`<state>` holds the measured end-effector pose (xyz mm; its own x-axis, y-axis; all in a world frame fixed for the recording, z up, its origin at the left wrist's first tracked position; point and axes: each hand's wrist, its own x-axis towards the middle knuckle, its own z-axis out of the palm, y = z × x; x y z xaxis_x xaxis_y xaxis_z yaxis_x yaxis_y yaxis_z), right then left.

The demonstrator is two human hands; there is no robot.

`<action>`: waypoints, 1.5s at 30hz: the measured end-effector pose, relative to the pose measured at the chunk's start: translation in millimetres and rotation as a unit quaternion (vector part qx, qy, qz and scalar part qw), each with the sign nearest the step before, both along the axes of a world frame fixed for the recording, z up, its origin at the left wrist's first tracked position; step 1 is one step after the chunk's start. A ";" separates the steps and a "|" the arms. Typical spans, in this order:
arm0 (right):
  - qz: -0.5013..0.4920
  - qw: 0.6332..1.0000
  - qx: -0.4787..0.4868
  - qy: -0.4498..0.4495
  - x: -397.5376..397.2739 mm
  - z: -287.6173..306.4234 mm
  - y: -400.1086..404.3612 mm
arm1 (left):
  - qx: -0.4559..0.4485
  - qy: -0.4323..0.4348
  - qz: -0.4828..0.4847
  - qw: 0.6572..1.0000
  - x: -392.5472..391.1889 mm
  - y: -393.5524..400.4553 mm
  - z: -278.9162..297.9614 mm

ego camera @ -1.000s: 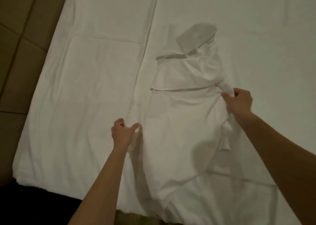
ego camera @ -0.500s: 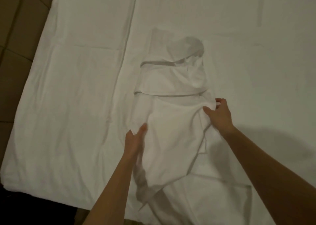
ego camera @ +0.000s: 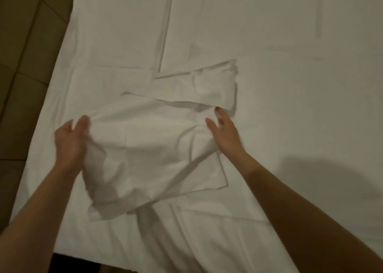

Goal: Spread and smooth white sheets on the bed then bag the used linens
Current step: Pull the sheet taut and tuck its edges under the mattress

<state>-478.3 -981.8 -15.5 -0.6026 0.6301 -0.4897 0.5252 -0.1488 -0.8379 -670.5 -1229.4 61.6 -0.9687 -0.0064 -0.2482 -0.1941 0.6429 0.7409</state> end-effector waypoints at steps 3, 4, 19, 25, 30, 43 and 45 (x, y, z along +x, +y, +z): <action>0.050 0.998 0.017 0.018 -36.5 3.1 -37.6 | -0.032 0.012 0.031 0.999 -58.5 -61.1 3.3; 0.073 0.997 0.029 0.016 -48.3 1.5 -50.8 | -0.049 0.005 0.043 0.998 -75.6 -80.6 1.5; 0.116 0.975 0.188 -0.031 -167.3 -41.7 -120.9 | -0.348 0.083 -0.286 0.889 -171.2 -66.7 -70.7; 0.036 0.922 0.382 0.051 -209.3 -45.3 -60.6 | -0.357 0.005 -0.463 0.812 -192.6 26.2 -97.5; 0.057 0.932 0.342 0.105 -262.6 -47.0 -22.9 | -0.341 0.070 -0.313 0.884 -259.9 44.4 -80.4; 0.215 0.928 0.292 -0.082 -324.0 -73.5 7.5 | -0.100 -0.179 -0.334 0.920 -228.4 72.0 -127.4; 0.166 0.957 0.235 -0.048 -327.7 -67.0 8.6 | 0.066 -0.268 -0.223 0.935 -217.7 81.7 -110.7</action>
<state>-806.0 -973.2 -82.5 -0.7739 0.5765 -0.2622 0.5561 0.4204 -0.7170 -888.2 -1147.8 -49.1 -0.6040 0.4332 -0.6690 -0.2941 0.6590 0.6922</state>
